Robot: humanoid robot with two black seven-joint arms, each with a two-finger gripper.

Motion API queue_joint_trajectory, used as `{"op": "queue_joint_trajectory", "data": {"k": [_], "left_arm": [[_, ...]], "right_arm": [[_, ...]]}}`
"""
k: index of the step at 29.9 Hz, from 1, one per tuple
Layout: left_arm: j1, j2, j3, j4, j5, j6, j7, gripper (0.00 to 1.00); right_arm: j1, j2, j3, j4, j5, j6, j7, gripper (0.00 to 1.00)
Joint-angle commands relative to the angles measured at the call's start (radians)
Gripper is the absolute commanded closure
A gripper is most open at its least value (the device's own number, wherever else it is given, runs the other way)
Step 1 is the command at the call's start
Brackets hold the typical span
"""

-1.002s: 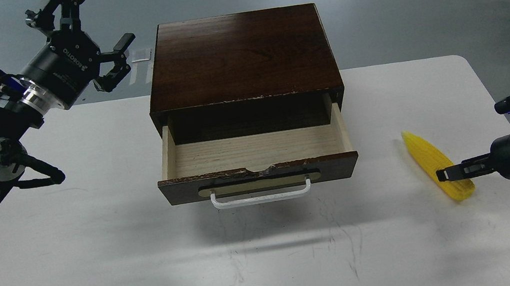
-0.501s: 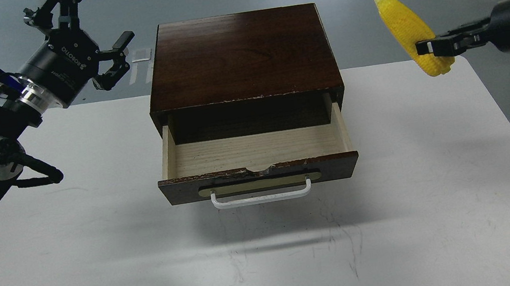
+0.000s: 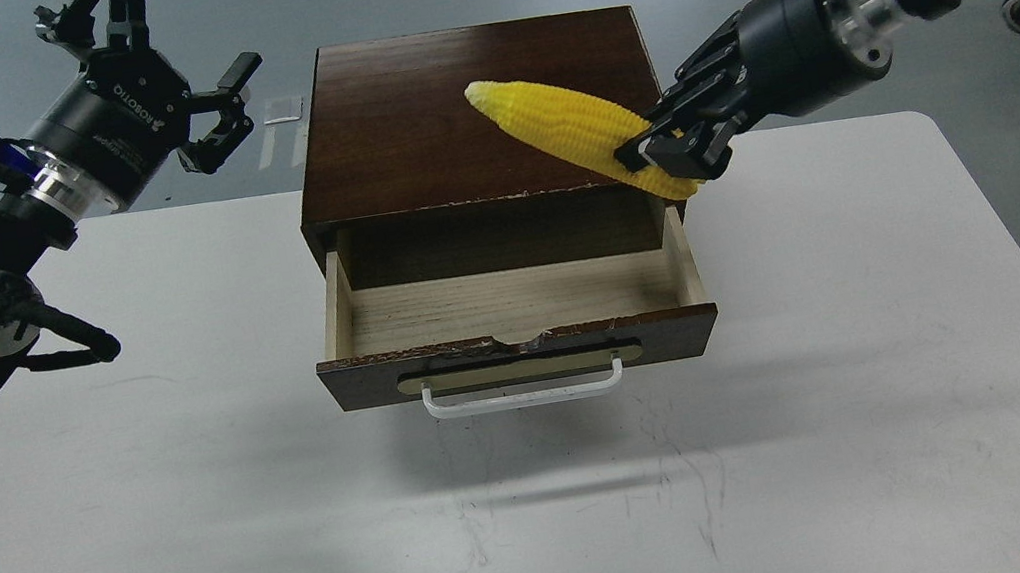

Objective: Put corn in drawer with both arms
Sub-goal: 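Lift the corn cob with the right gripper and carry it over the drawer, then lower the corn cob into the open drawer and release it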

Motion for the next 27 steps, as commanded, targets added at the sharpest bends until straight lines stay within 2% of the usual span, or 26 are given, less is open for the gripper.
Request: {"op": "queue_joint_trajectory", "data": {"k": [1,3,8,16,19,21,23,27], "left_arm": [[-0.001,0.014,-0.003,-0.001,0.0,0.0,0.0,0.02],[-0.001,0.018,-0.006,-0.001,0.0,0.0,0.0,0.02],[0.001,0.019,-0.006,-0.004,0.0,0.0,0.0,0.02],[0.001,0.027,-0.006,-0.009,0.0,0.0,-0.001,0.02],[0.001,0.027,-0.006,-0.01,0.0,0.0,-0.001,0.02],[0.001,0.028,-0.006,-0.01,0.0,-0.001,-0.001,0.02],[0.001,0.028,-0.006,-0.012,0.0,-0.001,-0.001,0.02],[0.001,0.028,-0.006,-0.012,0.0,-0.001,-0.001,0.02]], "right_arm": [[0.003,0.074,-0.02,-0.006,-0.018,-0.021,0.0,0.92],[0.002,0.112,-0.034,-0.03,-0.072,-0.079,0.0,0.92],[0.0,0.168,-0.103,-0.049,-0.099,-0.149,0.0,0.92],[-0.037,0.212,-0.147,-0.086,-0.098,-0.169,0.0,0.86],[-0.052,0.215,-0.147,-0.092,-0.098,-0.169,0.0,0.77],[-0.061,0.217,-0.149,-0.093,-0.098,-0.169,0.0,0.75],[-0.077,0.22,-0.149,-0.104,-0.098,-0.169,0.0,0.64],[-0.089,0.228,-0.149,-0.116,-0.098,-0.169,0.0,0.5]]}}
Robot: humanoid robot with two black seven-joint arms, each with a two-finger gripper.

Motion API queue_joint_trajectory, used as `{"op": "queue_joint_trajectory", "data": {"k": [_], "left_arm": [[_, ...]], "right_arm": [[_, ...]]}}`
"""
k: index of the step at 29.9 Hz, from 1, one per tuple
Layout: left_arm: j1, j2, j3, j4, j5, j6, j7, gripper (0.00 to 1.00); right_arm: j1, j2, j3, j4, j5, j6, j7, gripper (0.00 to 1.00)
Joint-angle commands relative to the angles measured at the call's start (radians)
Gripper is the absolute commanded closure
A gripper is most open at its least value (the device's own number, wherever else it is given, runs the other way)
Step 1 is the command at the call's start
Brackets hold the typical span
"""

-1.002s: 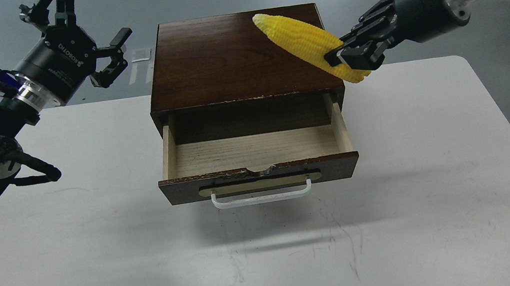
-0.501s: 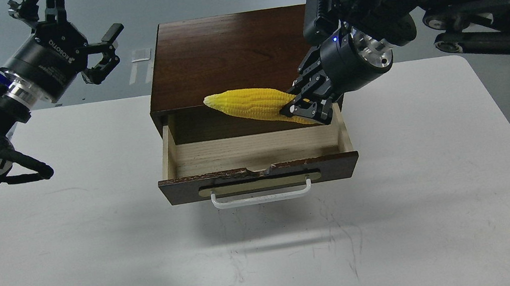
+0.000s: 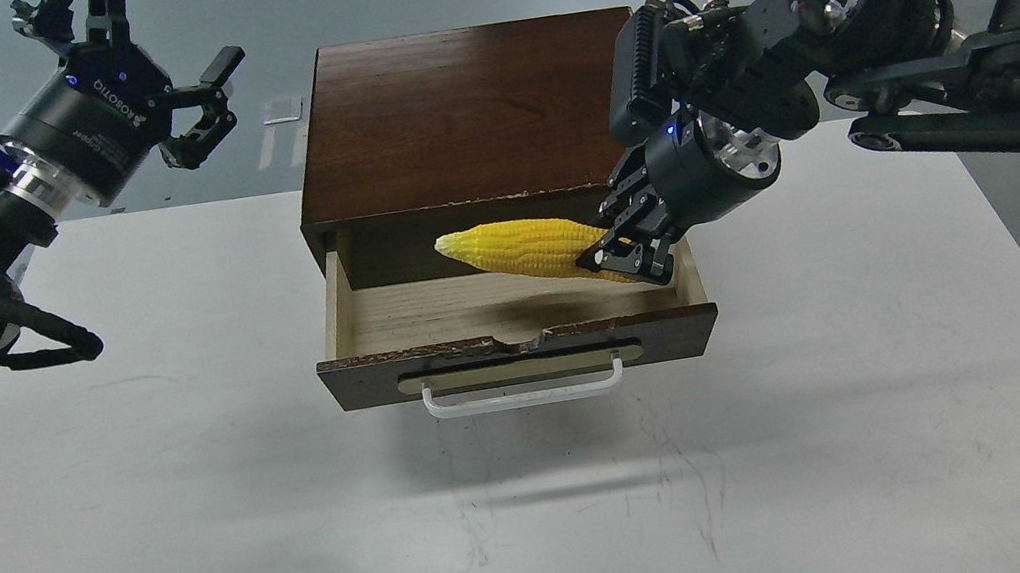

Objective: Put corn in drawer with both arms
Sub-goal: 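Lower the corn cob into the open drawer and release it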

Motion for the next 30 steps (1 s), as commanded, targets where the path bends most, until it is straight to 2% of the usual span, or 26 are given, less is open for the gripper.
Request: {"op": "queue_joint_trajectory", "data": {"k": [1,5,20,22,25,30], "left_arm": [[0.0,0.0,0.0,0.0,0.0,0.0,0.0,0.02],[0.0,0.003,0.0,0.0,0.0,0.001,0.0,0.02],[0.0,0.005,0.0,0.0,0.0,0.0,0.0,0.02],[0.0,0.005,-0.001,0.0,0.0,0.0,0.0,0.02],[0.0,0.005,0.0,0.0,0.0,-0.005,0.0,0.02],[0.0,0.005,0.0,0.0,0.0,-0.014,0.0,0.02]], "right_arm": [[-0.009,0.006,0.0,-0.01,0.002,0.0,0.0,0.46],[-0.009,0.006,0.002,-0.01,0.003,0.0,0.0,0.34],[0.03,-0.019,0.029,-0.003,0.037,-0.006,0.0,0.19],[0.057,-0.051,0.066,-0.006,0.165,-0.003,0.0,0.05],[0.075,-0.08,0.091,-0.01,0.298,-0.001,0.0,0.01],[0.038,-0.232,0.205,-0.017,0.729,-0.006,0.0,0.0]]}}
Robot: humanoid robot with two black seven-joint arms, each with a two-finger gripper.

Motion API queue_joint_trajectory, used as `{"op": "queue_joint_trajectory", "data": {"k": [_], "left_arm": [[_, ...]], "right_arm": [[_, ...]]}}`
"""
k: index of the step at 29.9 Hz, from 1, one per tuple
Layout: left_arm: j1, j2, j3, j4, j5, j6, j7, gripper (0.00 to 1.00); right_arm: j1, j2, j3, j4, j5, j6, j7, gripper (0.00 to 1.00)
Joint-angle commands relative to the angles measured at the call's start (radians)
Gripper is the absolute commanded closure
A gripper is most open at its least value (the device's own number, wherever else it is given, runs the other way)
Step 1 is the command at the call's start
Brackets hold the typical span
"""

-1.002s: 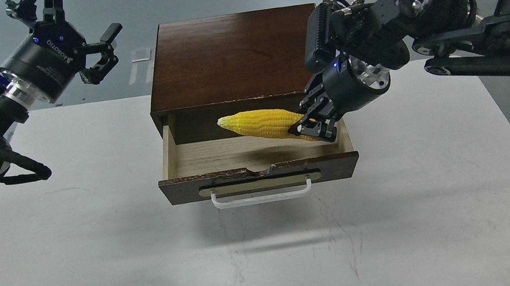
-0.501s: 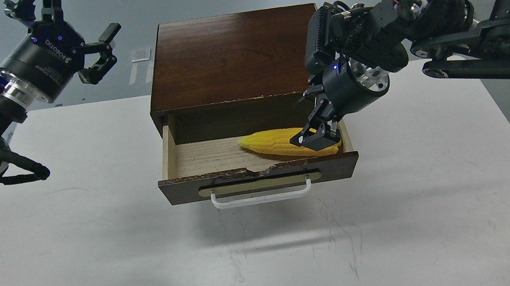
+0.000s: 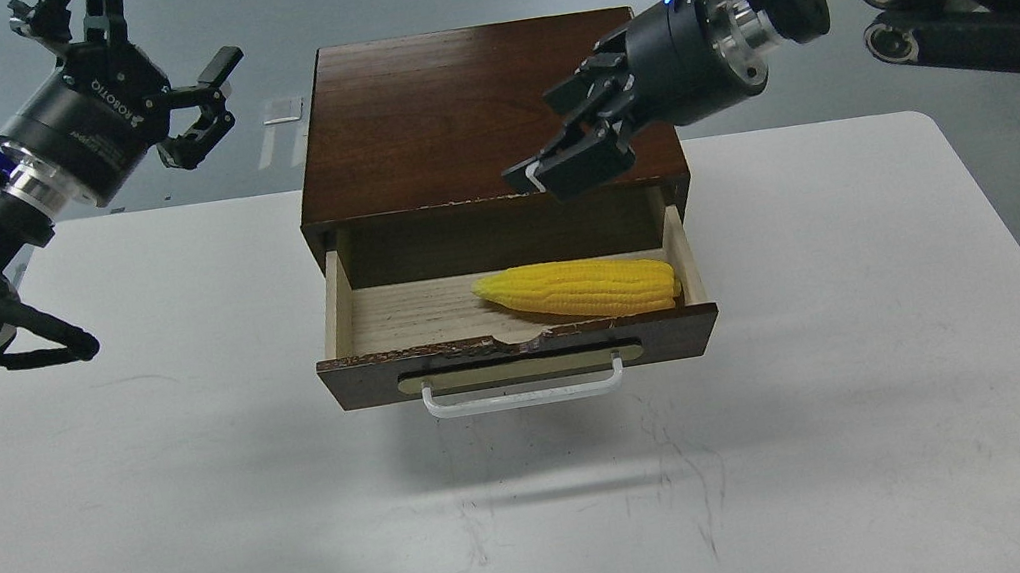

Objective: Put corn in drawer with both arms

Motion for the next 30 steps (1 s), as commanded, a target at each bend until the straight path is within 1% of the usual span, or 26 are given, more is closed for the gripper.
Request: {"op": "queue_joint_trajectory", "data": {"k": [1,4,6,7,8,10,14,18,20,26,30], "left_arm": [[0.0,0.0,-0.001,0.0,0.0,-0.002,0.0,0.02],[0.0,-0.002,0.0,0.0,0.0,-0.002,0.0,0.02],[0.0,-0.005,0.0,0.0,0.0,-0.002,0.0,0.02],[0.0,-0.006,0.0,0.0,0.0,-0.002,0.0,0.02],[0.002,-0.008,0.0,0.0,0.0,-0.002,0.0,0.02],[0.003,-0.011,0.0,0.0,0.0,-0.002,0.0,0.02],[0.031,-0.014,0.0,0.0,0.002,-0.003,0.0,0.02],[0.035,-0.017,0.002,0.0,0.002,-0.003,-0.002,0.02],[0.046,-0.025,0.0,0.0,0.002,-0.003,0.0,0.02],[0.067,-0.042,0.0,0.0,0.025,-0.002,0.0,0.02],[0.069,-0.045,0.0,0.0,0.025,-0.002,0.0,0.02]], "right_arm": [[-0.055,-0.109,0.078,-0.004,0.295,-0.004,0.0,0.0],[-0.148,-0.191,0.158,-0.004,0.469,-0.004,0.0,0.0],[-0.281,-0.263,0.27,-0.004,0.58,-0.006,0.0,0.0],[-0.32,-0.274,0.301,-0.005,0.602,-0.006,0.0,0.0],[-0.399,-0.291,0.362,-0.011,0.636,-0.006,0.0,0.0],[-0.486,-0.304,0.42,-0.024,0.659,-0.008,0.0,0.0],[-0.768,-0.299,0.626,-0.084,0.755,-0.044,0.0,0.0],[-0.934,-0.291,0.759,-0.087,0.903,-0.08,0.0,0.0],[-1.023,-0.267,0.83,-0.11,0.99,-0.086,0.0,0.0],[-1.103,-0.207,0.855,-0.176,1.012,-0.086,0.0,0.0],[-1.123,-0.189,0.853,-0.177,1.012,-0.084,0.0,0.0]]}}
